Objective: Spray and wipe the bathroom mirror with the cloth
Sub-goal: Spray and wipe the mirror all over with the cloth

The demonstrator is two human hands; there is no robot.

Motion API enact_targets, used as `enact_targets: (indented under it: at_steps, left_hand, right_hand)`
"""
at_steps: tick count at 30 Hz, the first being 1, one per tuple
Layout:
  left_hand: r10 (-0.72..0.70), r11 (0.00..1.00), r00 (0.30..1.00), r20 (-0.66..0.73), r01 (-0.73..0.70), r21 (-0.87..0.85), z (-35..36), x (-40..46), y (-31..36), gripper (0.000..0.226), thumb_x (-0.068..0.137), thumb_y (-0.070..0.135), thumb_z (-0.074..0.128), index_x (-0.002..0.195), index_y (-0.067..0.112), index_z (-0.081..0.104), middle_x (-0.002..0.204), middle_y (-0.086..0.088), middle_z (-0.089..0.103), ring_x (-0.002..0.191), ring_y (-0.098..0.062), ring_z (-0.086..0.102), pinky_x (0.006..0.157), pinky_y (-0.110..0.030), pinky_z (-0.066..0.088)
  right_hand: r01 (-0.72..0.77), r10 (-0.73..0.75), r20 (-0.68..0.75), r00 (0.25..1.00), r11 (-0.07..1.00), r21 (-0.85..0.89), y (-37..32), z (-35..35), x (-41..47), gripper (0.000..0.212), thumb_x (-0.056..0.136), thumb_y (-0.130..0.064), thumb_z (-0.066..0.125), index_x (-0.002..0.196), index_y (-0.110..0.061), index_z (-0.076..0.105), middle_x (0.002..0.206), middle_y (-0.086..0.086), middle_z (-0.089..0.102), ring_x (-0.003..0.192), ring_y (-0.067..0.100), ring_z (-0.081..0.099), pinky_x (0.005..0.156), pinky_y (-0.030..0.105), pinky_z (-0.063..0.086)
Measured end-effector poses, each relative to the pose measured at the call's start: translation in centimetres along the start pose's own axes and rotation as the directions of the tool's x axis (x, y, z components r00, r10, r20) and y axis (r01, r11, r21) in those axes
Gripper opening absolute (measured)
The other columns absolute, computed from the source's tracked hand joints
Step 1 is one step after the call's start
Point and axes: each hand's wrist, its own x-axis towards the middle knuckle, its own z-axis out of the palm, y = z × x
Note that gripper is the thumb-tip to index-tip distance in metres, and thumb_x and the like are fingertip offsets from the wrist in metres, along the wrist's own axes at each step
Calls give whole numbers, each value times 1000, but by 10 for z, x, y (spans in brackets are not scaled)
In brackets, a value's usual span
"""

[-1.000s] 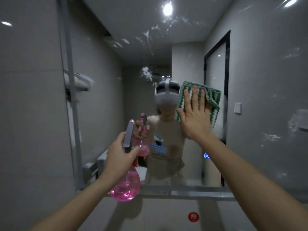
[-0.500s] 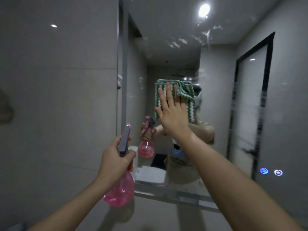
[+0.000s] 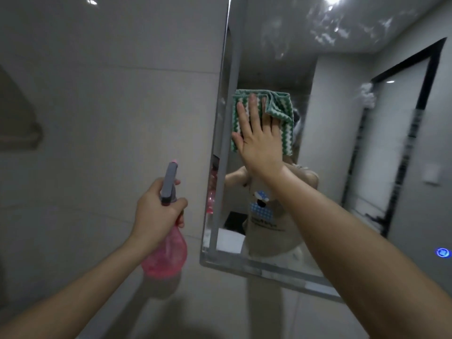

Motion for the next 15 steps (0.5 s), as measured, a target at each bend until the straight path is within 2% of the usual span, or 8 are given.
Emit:
enact_targets:
  at_steps: [2, 4, 7, 11, 15]
  left_hand:
    - [6, 1000, 1000, 14, -6, -23, 3, 6, -2, 28, 80, -9, 59, 98, 12, 55, 58, -14, 52, 39, -12, 51, 43, -23, 46]
    - [7, 999, 999, 42, -5, -50, 5, 11, -6, 29, 81, -8, 59, 102, 12, 55, 57, -12, 53, 42, -14, 52, 45, -25, 47]
    - [12, 997, 998, 67, -6, -77, 7, 16, -11, 31, 81, -8, 59, 103, 14, 56, 57, -9, 52, 43, -13, 52, 47, -26, 47]
    - [25, 996, 997, 71, -19, -90, -1, 23, -13, 31, 81, -8, 59, 101, 15, 56, 53, -8, 52, 41, -13, 51, 45, -24, 46]
    - [34, 994, 997, 64, -27, -108, -9, 37, -11, 29, 81, -7, 59, 101, 13, 56, 55, -10, 52, 40, -11, 50, 44, -22, 44]
  right_hand:
    - [4, -4, 39, 999, 1000, 14, 1, -1, -1, 65, 98, -49, 13, 152, -16, -1, 160, 11, 1, 144, 31, 18, 106, 42, 29]
    - [-1, 1, 18, 1000, 1000, 7, -2, -2, 0, 65, 99, -49, 16, 152, -16, -1, 160, 11, -1, 144, 32, 18, 107, 42, 26]
    - [27, -27, 30, 999, 1000, -14, -9, -4, 13, 64, 101, -49, 23, 153, -17, 3, 160, 10, 0, 146, 32, 9, 113, 42, 15]
    - [70, -68, 70, 995, 997, -18, -22, -12, 44, 63, 102, -47, 22, 153, -20, -4, 160, 8, -9, 147, 29, -1, 115, 39, 6]
    - [65, -64, 33, 997, 997, -31, -28, -9, 51, 63, 102, -47, 22, 153, -19, -3, 160, 8, -8, 147, 29, -4, 115, 40, 2]
